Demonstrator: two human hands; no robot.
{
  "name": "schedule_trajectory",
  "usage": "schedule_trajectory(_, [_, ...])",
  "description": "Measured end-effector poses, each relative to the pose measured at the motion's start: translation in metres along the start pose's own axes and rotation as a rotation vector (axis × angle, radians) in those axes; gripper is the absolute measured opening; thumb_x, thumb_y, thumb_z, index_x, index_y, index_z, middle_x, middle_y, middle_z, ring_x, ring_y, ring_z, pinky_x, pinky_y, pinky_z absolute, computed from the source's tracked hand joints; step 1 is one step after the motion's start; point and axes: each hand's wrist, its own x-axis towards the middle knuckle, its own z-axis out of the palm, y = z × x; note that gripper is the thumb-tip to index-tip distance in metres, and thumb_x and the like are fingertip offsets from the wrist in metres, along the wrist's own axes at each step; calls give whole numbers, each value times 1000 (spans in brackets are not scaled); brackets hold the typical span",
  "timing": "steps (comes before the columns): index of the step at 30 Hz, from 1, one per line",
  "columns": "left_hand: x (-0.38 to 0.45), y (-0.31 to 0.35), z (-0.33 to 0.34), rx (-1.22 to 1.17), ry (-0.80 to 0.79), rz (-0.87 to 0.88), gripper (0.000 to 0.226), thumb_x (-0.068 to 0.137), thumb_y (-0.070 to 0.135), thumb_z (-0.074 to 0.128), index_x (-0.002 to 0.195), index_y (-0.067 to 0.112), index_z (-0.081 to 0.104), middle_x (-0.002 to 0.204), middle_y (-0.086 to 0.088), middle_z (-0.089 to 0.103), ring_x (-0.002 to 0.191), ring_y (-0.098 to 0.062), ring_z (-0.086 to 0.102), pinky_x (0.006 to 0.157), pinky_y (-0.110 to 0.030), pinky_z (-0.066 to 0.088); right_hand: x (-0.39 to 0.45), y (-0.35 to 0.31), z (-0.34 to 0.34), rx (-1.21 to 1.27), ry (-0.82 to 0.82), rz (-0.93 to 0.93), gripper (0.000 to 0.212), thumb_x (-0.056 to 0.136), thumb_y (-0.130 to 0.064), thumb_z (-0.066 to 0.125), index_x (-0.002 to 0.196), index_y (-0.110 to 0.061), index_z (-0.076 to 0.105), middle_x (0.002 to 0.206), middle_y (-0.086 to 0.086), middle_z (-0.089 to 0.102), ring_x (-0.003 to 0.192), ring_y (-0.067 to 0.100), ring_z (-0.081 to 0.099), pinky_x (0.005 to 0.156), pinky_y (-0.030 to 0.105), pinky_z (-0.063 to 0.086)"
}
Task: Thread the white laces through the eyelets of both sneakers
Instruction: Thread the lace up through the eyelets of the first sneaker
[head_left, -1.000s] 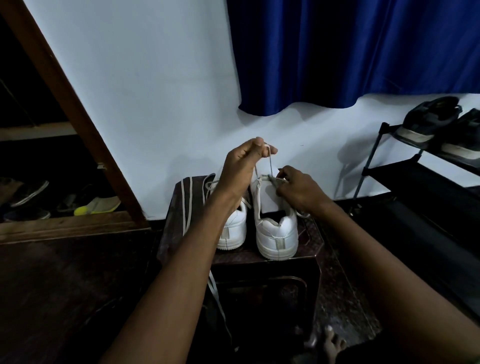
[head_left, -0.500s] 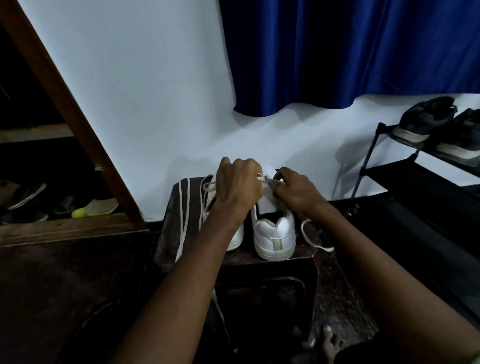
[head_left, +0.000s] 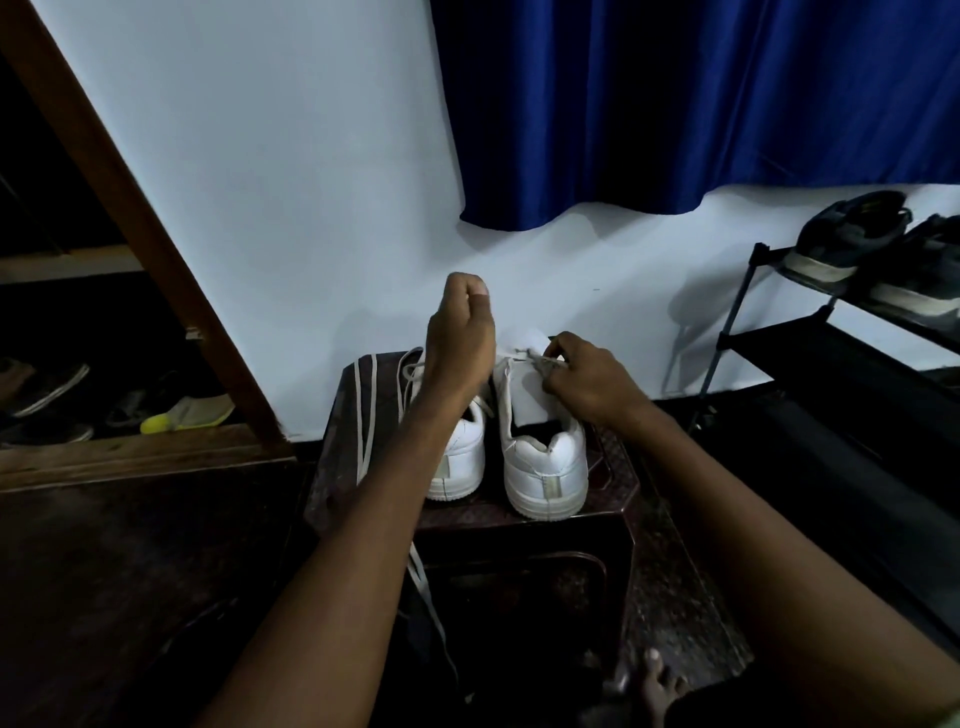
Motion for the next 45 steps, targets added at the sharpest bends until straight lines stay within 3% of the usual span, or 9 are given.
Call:
schedule_trajectory(5, [-12, -10, 9, 723, -173, 280, 26, 101, 40, 56, 114, 19, 61, 99, -6, 76, 95, -33, 68, 94, -42, 38, -1, -1, 2, -17, 22, -7, 19, 99, -38, 54, 106, -20, 57, 104, 8, 68, 95, 31, 60, 74, 35, 38])
schedule_trajectory(11, [-13, -8, 14, 1008, -131, 359, 8, 86, 26, 66, 86, 22, 73, 86, -1, 73, 88, -25, 68, 84, -36, 26, -1, 0, 4, -11, 39, -15, 13, 97, -34, 55, 103, -23, 58, 99, 6, 68, 91, 30, 61, 71, 35, 38])
schedule_trajectory(19, [1, -1, 14, -321, -31, -101, 23, 107, 8, 45, 89, 17, 56, 90, 2, 66, 82, -11, 61, 86, -29, 47, -1, 3, 1, 18, 10, -18, 14, 94, -28, 58, 106, -22, 58, 99, 9, 66, 91, 32, 59, 69, 35, 34])
schedule_trajectory(22, [2, 1, 10, -498, 29, -123, 25, 110, 11, 37, 88, 16, 49, 73, 4, 60, 64, -9, 60, 72, -27, 51, -1, 1, 0, 14, -4, -20, 16, 92, -25, 58, 108, -21, 59, 100, 8, 65, 90, 31, 58, 68, 34, 33])
schedule_trajectory(28, [-9, -6, 9, 424, -183, 166, 34, 102, 42, 58, 121, 15, 50, 104, -5, 72, 97, -33, 67, 81, -38, 46, -2, 0, 1, 15, 12, -29, 13, 96, -29, 57, 106, -20, 58, 101, 8, 66, 91, 30, 59, 70, 34, 34])
schedule_trajectory(33, [-16, -6, 12, 944, -208, 325, 21, 86, 29, 66, 102, 22, 77, 99, -5, 76, 101, -33, 67, 89, -38, 42, -3, 0, 0, 27, 19, -38, 15, 95, -28, 55, 105, -20, 61, 98, 9, 68, 88, 30, 60, 67, 34, 33])
schedule_trajectory(39, [-2, -4, 5, 253, -195, 98, 19, 88, 34, 55, 78, 43, 69, 98, 9, 73, 95, -15, 68, 97, -40, 48, -2, 1, 0, 34, 14, -33, 16, 95, -28, 58, 108, -20, 60, 96, 7, 66, 88, 30, 58, 64, 34, 32])
schedule_trajectory(42, [4, 3, -3, -278, -64, -21, 31, 96, 4, 45, 78, 25, 59, 87, 7, 71, 87, -13, 64, 81, -30, 46, -2, 1, 1, 25, 15, -16, 14, 95, -30, 59, 106, -21, 59, 94, 5, 64, 87, 28, 58, 61, 33, 32])
schedule_trajectory(45, [6, 4, -9, -297, -59, -115, 26, 108, 9, 38, 86, 15, 52, 63, 6, 55, 62, -17, 59, 67, -33, 48, -2, 0, 4, 5, 22, -19, 18, 99, -39, 57, 103, -21, 59, 93, 3, 64, 89, 27, 59, 66, 34, 34])
